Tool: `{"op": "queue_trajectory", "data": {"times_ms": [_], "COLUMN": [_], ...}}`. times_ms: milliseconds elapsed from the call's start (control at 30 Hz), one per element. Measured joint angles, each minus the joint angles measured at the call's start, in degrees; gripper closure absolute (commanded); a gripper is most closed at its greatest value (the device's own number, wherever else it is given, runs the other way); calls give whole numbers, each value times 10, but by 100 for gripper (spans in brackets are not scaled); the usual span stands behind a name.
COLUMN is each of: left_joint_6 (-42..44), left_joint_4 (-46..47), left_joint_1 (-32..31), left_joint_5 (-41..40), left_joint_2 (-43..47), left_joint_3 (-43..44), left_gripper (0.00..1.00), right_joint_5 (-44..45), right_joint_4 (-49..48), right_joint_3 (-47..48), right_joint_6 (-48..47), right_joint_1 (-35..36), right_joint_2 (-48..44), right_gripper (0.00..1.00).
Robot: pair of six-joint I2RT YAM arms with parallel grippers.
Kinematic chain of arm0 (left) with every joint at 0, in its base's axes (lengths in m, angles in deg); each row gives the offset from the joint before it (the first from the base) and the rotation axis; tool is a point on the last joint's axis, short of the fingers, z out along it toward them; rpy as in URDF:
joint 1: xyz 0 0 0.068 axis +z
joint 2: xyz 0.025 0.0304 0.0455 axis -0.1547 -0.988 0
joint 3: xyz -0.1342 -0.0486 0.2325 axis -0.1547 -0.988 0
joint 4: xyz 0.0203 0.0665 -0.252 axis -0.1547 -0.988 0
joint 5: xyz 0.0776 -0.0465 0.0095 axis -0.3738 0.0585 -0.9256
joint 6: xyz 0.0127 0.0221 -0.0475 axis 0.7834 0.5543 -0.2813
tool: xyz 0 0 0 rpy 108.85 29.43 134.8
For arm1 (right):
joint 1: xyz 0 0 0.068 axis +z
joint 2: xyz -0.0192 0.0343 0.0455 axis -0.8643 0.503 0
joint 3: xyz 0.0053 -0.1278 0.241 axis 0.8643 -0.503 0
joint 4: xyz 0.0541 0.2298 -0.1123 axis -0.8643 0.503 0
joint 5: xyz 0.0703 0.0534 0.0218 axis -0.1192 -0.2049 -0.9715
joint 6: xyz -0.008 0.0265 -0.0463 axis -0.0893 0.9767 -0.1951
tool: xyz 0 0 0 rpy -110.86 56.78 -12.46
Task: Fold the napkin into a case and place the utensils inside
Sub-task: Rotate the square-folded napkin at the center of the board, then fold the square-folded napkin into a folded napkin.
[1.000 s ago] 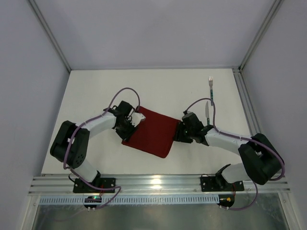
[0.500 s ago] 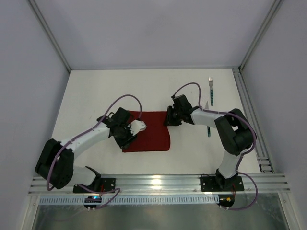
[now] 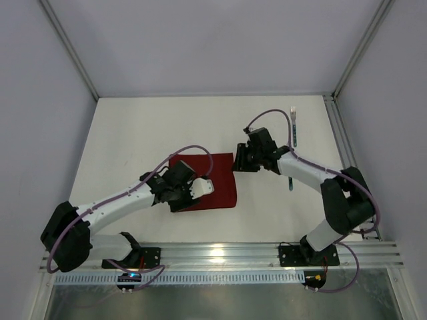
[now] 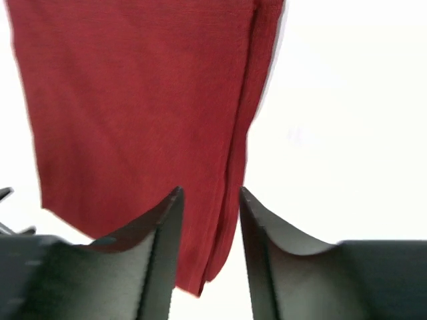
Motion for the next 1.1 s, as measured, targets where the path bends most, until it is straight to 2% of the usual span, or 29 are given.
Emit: {"op": "queue_trajectory", "data": {"times_ms": [67, 100, 167, 233, 333, 500, 633, 800, 967, 1067, 1100], "left_joint_6": [-13, -20, -33, -45, -58, -60, -56, -46, -37, -31, -29], "left_joint_4": [11, 20, 32, 39, 51, 83, 100, 117, 129, 129, 123], "left_joint_1": [-2, 1, 9, 19, 28, 29, 31, 31, 31, 31, 31], "left_joint_5": [-11, -12, -12, -12, -14, -30, -45, -52, -50, -45, -40], "left_joint_2": [-1, 0, 0, -1, -12, -66, -102, -98, -85, -75, -71], "left_joint_3": [-1, 0, 1, 3, 3, -12, -34, -42, -54, -58, -58], "left_gripper": [58, 59, 59, 59, 60, 60, 61, 61, 60, 54, 50], "right_joint_5": [15, 23, 38, 39, 14, -32, -35, -41, -37, -35, -36], "right_joint_4": [9, 11, 10, -2, -42, -130, -148, -197, -193, -176, -170], "right_joint_3": [-20, -29, -41, -51, -73, -138, -176, -224, -264, -263, -261], "right_joint_6": [1, 3, 9, 17, 36, 84, 108, 139, 146, 141, 138], "right_joint_1": [10, 20, 53, 95, 147, 167, 165, 143, 110, 108, 108], "right_joint_2": [-54, -82, -121, -137, -126, -64, -26, -48, -95, -110, -113], "right_gripper": [66, 73, 77, 85, 90, 95, 96, 96, 96, 96, 96]}}
